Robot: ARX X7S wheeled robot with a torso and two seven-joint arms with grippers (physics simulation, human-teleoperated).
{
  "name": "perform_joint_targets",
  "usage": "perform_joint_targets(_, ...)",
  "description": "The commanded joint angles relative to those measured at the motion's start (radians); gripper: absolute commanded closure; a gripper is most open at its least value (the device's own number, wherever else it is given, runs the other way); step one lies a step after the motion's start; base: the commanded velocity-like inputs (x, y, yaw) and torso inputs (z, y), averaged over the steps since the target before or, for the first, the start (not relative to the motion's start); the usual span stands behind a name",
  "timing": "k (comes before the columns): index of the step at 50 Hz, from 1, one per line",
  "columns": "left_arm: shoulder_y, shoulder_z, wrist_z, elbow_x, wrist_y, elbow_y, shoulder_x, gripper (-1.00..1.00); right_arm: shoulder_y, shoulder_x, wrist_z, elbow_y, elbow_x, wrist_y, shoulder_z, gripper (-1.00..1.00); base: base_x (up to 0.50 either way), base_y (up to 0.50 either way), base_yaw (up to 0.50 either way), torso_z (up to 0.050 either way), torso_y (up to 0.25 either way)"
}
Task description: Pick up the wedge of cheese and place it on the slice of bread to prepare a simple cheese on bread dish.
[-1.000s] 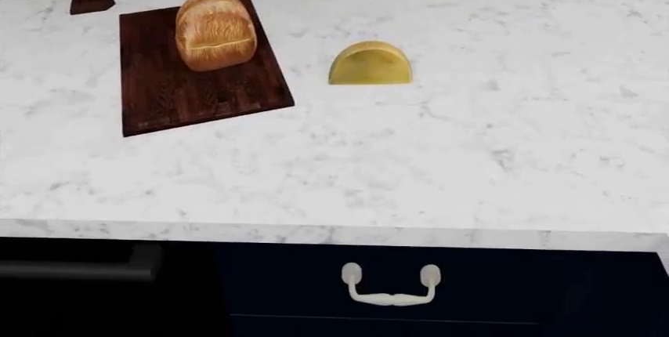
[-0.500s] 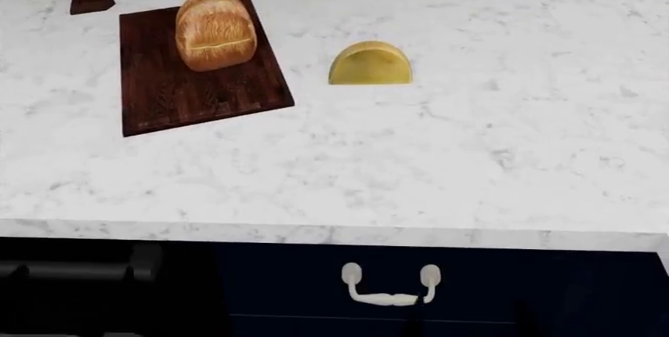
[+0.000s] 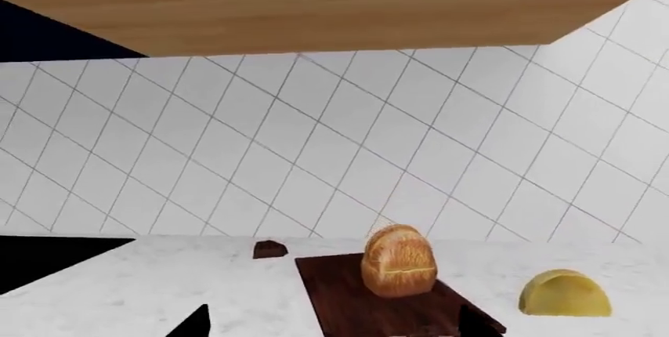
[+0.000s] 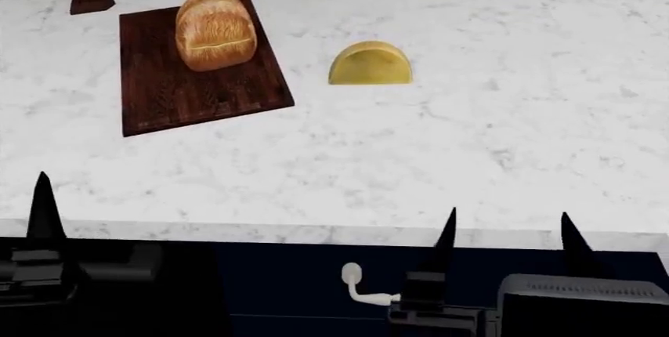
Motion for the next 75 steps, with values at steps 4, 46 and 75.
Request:
perform_joint_targets(4,-0.143,0.002,-0.028,-0.013,-0.197,0.147,-0.060,-1.00,0.125,0.043,0.017,-0.100,0.027,0.172,0.038,-1.00,0.00,0.00,0.00,0.000,0.000)
perform_joint_targets(46,-0.401,-0.051,-0.055,-0.138,-0.455,0.166,-0.070,-1.00,0.366,0.131,0.016,-0.103,0.030,0.365,0.024,-1.00,0.00,0.00,0.00,0.000,0.000)
perform_joint_targets(75,-0.412,-0.028,-0.070,-0.126,-0.439,0.162,-0.090,-1.00,0.388,0.161,-0.007,-0.153,0.051,0.376,0.008,-1.00,0.13,0.00,0.00,0.000,0.000)
